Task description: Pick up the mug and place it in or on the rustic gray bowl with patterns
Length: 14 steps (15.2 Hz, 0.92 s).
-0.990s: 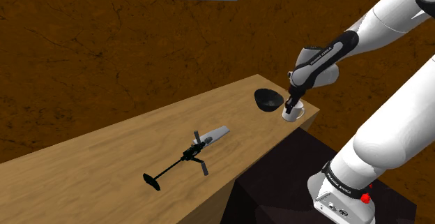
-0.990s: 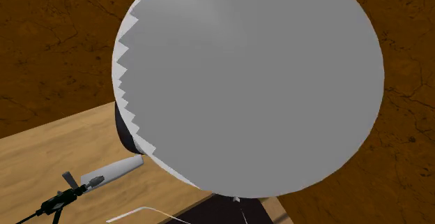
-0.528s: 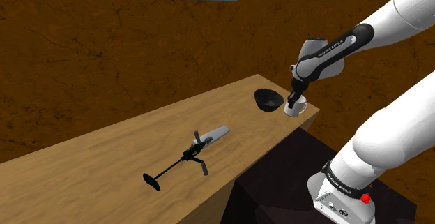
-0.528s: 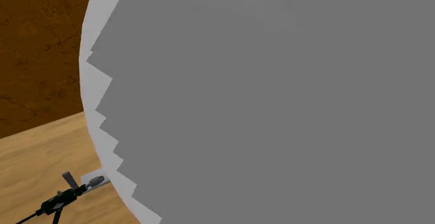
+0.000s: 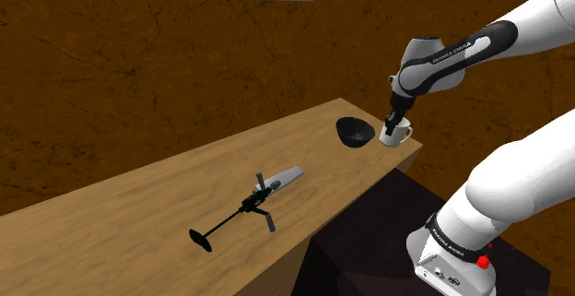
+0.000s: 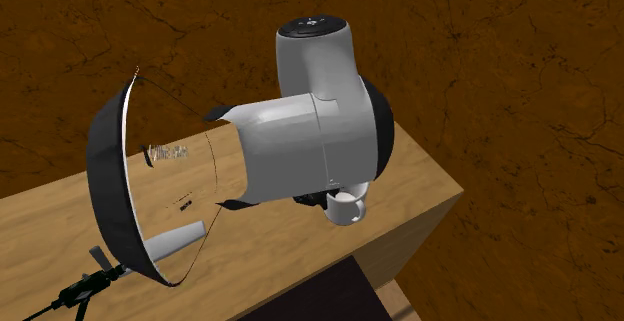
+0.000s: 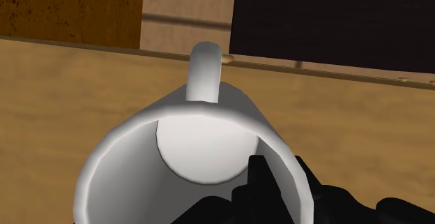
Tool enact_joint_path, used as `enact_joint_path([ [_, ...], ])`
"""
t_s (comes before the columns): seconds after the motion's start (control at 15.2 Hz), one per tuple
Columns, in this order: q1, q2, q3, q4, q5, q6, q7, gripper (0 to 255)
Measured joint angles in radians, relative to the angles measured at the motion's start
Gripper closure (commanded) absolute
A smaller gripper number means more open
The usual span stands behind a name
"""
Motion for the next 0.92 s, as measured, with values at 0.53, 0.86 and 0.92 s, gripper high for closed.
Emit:
enact_joint_path([
  [0.53, 0.072, 0.208, -0.012, 0.26, 0.149, -0.058, -0.077, 255],
  [0.86, 0.091, 0.394, 0.0, 0.486, 0.271, -0.114, -0.134, 255],
  [0.92, 0.087, 0.424, 0.002, 0.529, 0.29, -0.13, -0.147, 255],
])
